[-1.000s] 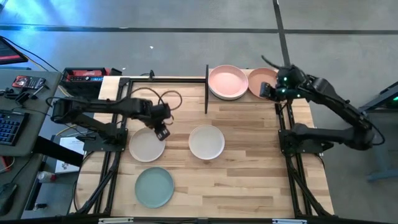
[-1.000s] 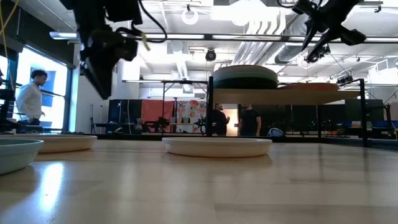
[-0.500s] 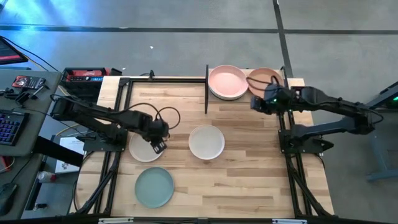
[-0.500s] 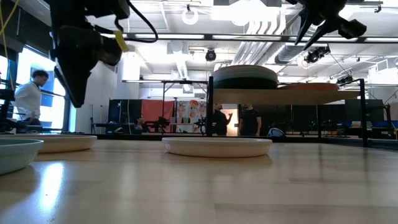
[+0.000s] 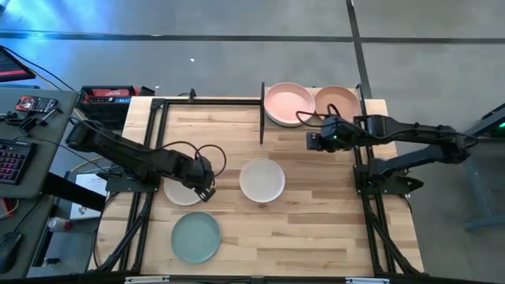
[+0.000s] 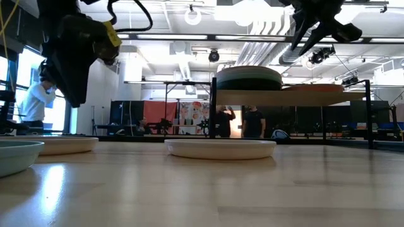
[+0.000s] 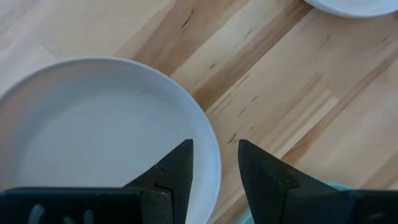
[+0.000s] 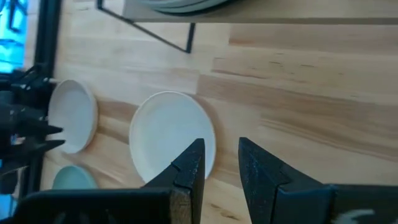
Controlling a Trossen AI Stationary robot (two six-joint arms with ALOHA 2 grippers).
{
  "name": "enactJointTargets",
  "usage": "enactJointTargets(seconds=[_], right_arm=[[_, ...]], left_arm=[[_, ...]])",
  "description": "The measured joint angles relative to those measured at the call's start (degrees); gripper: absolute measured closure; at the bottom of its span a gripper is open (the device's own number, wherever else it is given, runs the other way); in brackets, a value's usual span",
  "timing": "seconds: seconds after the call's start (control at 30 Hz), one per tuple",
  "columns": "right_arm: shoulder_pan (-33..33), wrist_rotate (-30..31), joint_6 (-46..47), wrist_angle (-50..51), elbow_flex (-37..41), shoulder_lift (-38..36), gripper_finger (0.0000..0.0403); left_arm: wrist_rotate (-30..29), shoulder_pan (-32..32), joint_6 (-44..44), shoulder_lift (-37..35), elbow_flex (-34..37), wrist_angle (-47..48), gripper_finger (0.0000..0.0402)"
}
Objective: Place and stack plates onto a shelf
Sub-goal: Stack the gray plate on top of the brown plate on the shelf
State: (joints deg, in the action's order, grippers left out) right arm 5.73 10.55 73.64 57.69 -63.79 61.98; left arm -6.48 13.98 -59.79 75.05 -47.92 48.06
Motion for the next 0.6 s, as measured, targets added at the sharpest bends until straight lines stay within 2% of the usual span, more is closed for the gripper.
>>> enactJointTargets(seconds=[0.6], right_arm=[[-2.16,-2.00,-4.69,-4.02,0.00,-0.24,0.0327]], left_arm=[[-0.20,0.83,-3.70,12.33,-0.02,-4.80,0.0284]])
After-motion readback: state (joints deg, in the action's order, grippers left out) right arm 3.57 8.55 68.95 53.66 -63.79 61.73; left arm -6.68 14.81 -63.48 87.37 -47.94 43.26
